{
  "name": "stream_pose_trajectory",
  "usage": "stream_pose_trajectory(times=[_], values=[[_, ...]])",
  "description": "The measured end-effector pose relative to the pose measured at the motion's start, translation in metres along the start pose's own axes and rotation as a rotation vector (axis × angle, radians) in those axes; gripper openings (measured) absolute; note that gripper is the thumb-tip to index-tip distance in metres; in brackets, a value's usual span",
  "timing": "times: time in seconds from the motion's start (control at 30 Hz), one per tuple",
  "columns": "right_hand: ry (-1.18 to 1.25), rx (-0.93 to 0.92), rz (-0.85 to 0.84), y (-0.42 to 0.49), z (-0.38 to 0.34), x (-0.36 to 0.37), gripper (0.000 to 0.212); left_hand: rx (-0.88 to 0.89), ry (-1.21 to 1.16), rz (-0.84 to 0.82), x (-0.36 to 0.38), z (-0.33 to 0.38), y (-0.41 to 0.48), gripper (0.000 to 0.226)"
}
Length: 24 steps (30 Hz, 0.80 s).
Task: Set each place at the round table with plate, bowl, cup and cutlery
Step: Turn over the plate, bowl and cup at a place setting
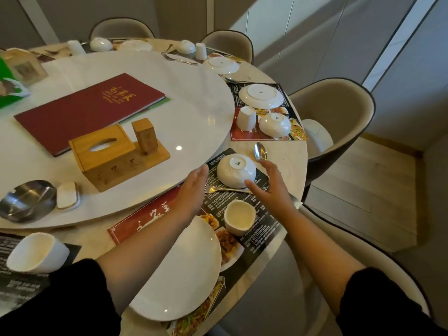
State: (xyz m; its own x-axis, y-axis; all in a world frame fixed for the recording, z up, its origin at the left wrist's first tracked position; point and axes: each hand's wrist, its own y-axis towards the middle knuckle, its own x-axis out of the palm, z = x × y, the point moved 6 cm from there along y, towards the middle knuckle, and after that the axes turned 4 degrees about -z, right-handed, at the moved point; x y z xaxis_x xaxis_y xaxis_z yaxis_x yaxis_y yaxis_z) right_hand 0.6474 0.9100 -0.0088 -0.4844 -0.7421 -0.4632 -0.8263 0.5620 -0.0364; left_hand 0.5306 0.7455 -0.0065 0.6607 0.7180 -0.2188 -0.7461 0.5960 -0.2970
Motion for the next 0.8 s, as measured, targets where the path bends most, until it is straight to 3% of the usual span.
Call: stream_pose_trajectory(times=[0.17,0.3,0.53,0.63,0.73,0.8], values=[[-0.382,-0.005,-0.177,0.072,0.012,0.02,0.103,-0.144,-0.038,-0.09,0.022,0.01,0.056,0.056],[-0.527,0.065,-0.226,0.095,0.03,0.039,0.119,-0.162,0.064,-0.111,0.033,0.011,0.078,0.044],[-0.542,-0.001,-0.132,0.102,0.027,0.04,0.11,-0.174,0.146,-0.097,0.033,0.005,0.095,0.058],[-0.282,0.107,-0.163,0.105,0.02,0.028,0.092,-0.043,0.096,-0.11,0.027,0.012,0.103,0.062],[0.21,0.322,-0.348,0.103,0.013,0.025,0.052,0.04,-0.126,-0.145,0.026,0.026,0.106,0.06],[0.492,0.479,-0.416,0.095,0.009,0.028,0.05,0.053,-0.162,-0.141,0.028,0.031,0.109,0.058]])
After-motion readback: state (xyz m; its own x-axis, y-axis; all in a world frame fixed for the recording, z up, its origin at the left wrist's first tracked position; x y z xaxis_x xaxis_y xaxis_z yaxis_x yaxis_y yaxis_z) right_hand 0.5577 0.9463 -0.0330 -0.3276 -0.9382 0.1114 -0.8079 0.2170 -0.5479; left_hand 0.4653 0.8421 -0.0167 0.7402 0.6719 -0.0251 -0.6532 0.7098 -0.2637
